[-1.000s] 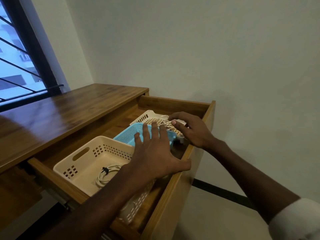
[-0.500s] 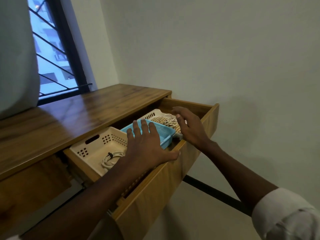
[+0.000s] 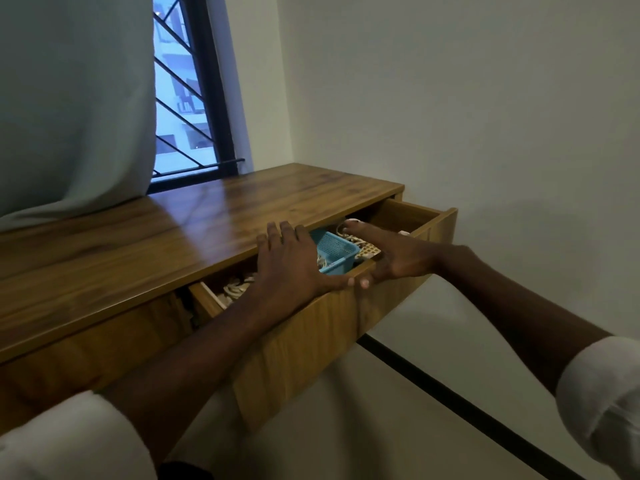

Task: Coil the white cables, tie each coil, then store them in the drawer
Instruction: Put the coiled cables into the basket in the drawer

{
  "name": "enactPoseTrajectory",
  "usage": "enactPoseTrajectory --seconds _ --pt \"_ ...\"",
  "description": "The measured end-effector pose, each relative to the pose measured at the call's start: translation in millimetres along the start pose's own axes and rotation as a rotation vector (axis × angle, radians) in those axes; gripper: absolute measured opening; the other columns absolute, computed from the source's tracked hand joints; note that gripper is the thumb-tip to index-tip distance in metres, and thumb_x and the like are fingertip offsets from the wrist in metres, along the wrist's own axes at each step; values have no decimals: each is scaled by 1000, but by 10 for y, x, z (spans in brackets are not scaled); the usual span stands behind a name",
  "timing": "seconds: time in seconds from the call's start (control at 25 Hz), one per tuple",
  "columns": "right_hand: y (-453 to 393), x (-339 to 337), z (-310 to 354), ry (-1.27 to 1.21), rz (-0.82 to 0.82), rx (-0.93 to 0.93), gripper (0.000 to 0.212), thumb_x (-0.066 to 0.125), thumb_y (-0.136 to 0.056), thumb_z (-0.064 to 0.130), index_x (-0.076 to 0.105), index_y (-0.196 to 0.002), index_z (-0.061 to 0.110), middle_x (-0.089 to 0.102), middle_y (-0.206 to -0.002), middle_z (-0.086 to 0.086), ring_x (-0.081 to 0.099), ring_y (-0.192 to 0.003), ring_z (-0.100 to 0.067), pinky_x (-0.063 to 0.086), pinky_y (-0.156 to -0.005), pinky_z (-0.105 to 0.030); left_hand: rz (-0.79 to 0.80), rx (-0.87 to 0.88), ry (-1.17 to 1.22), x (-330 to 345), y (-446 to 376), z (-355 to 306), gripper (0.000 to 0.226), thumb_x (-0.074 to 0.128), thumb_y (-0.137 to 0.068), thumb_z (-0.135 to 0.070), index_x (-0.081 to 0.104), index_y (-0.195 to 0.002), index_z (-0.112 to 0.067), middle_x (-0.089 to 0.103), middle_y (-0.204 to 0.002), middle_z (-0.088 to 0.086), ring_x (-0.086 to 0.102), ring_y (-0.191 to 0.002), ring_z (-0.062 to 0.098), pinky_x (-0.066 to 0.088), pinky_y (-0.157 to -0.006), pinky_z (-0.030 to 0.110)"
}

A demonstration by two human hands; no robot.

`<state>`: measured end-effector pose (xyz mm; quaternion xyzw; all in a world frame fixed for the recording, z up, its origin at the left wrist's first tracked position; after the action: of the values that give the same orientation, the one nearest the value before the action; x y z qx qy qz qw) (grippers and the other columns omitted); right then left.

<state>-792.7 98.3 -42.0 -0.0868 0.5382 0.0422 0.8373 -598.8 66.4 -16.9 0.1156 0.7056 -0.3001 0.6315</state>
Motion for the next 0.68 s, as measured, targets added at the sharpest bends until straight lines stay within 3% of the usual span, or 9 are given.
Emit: enactPoseTrajectory --seconds 0.12,0.32,0.4,0.52,0.6,0.68 --pt "-287 46 -39 205 -86 31 129 86 -72 61 5 -167 26 -1 -175 5 -3 -160 -18 13 -126 -46 -10 -4 -38 36 -120 172 138 51 -68 -98 15 -161 -3 11 -170 24 9 -157 45 12 -127 58" --pt "-693 78 -23 301 -160 28 137 89 -70 56 -3 -166 26 -6 -175 3 -5 -161 -22 13 -126 -60 62 -61 -109 110 -228 590 141 62 -66 -93 9 -163 -4 -1 -171 26 1 -158 45 6 -126 57" --pt "-870 106 -17 308 -146 25 135 89 -70 55 -2 -166 28 -6 -175 5 -5 -161 -22 11 -125 -60 102 -111 -93 142 -286 754 135 64 -65 -92 21 -160 -6 16 -168 26 18 -155 45 17 -123 58" --pt "-1084 187 -4 235 -105 -3 124 88 -74 49 8 -166 31 3 -175 5 2 -161 -22 11 -125 -59 31 -71 -111 168 -379 796 104 66 -68 -88 51 -138 -14 59 -137 14 56 -123 31 44 -105 50" --pt "-1157 199 37 171 -158 -27 110 89 -75 41 23 -163 29 23 -170 1 22 -156 -25 24 -125 -57 -63 -29 -108 168 -423 804 82 70 -73 -82 57 -122 -18 66 -116 7 61 -104 25 49 -95 47" --pt "-1193 184 92 195 -295 -40 97 90 -72 44 39 -153 27 44 -153 1 43 -142 -25 35 -117 -51 -155 -10 -110 154 -430 834 68 74 -78 -73 57 -117 -20 65 -109 5 60 -97 23 53 -85 43"
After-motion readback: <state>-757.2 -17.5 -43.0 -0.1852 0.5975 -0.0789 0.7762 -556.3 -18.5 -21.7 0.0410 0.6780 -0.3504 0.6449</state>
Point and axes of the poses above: each hand's wrist, its own y-axis away from the middle knuckle, its own x-axis out of the palm, z = x × y, the point moved 7 cm from there along -y, towards the middle knuckle
